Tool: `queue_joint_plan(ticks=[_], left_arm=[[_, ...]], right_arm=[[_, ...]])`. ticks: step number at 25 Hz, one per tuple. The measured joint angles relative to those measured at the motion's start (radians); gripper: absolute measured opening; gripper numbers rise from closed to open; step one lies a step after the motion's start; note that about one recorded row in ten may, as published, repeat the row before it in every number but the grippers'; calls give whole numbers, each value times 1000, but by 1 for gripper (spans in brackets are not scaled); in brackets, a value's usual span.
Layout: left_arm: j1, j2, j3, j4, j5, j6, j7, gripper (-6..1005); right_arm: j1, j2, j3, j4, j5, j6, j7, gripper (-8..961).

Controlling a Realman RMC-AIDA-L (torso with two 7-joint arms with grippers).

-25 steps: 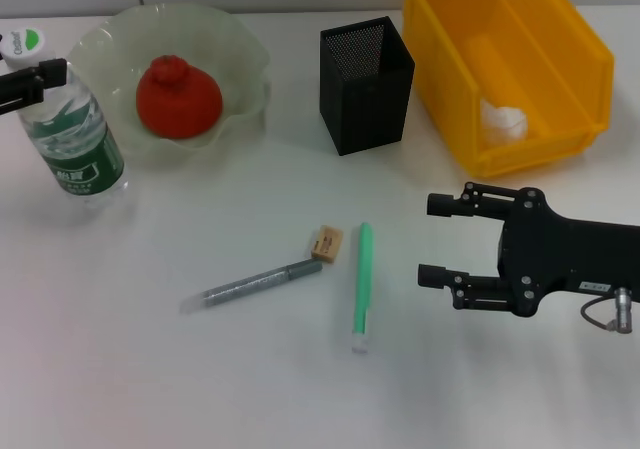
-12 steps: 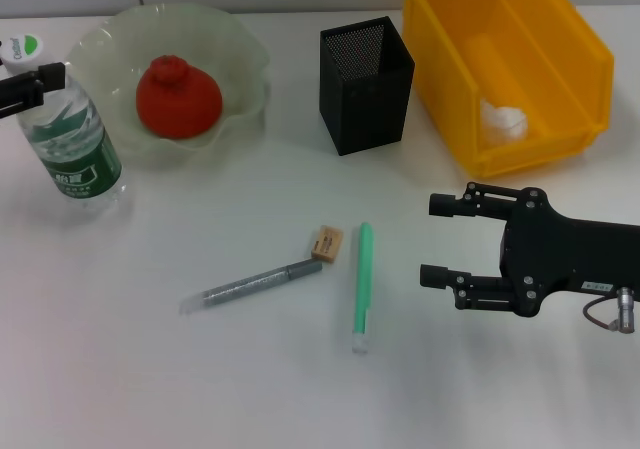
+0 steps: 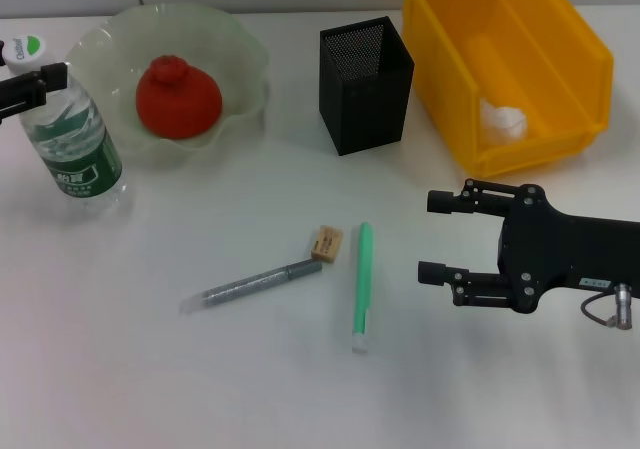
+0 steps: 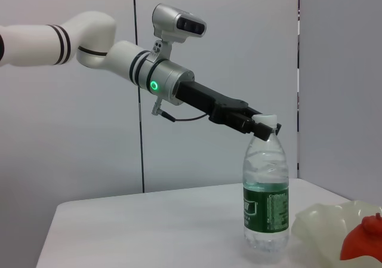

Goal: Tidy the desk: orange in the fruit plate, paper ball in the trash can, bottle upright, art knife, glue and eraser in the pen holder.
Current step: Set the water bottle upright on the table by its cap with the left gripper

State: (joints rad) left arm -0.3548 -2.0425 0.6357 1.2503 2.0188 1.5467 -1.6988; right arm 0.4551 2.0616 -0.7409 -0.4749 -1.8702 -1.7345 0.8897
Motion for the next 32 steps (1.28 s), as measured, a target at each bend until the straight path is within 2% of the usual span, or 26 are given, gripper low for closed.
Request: queue_joint_plan(ticks=[18, 24, 32], left_arm=[[-1, 4, 1, -14, 0, -16, 12, 460], [-2, 7, 2, -50, 0, -37, 28, 465], [-3, 1, 2, -62, 7, -48, 49, 470]], right_arm=[[5, 0, 0, 7, 0, 6, 0, 734], [4, 0, 0, 7, 0, 6, 0, 735], [3, 0, 0, 7, 0, 6, 0, 736]])
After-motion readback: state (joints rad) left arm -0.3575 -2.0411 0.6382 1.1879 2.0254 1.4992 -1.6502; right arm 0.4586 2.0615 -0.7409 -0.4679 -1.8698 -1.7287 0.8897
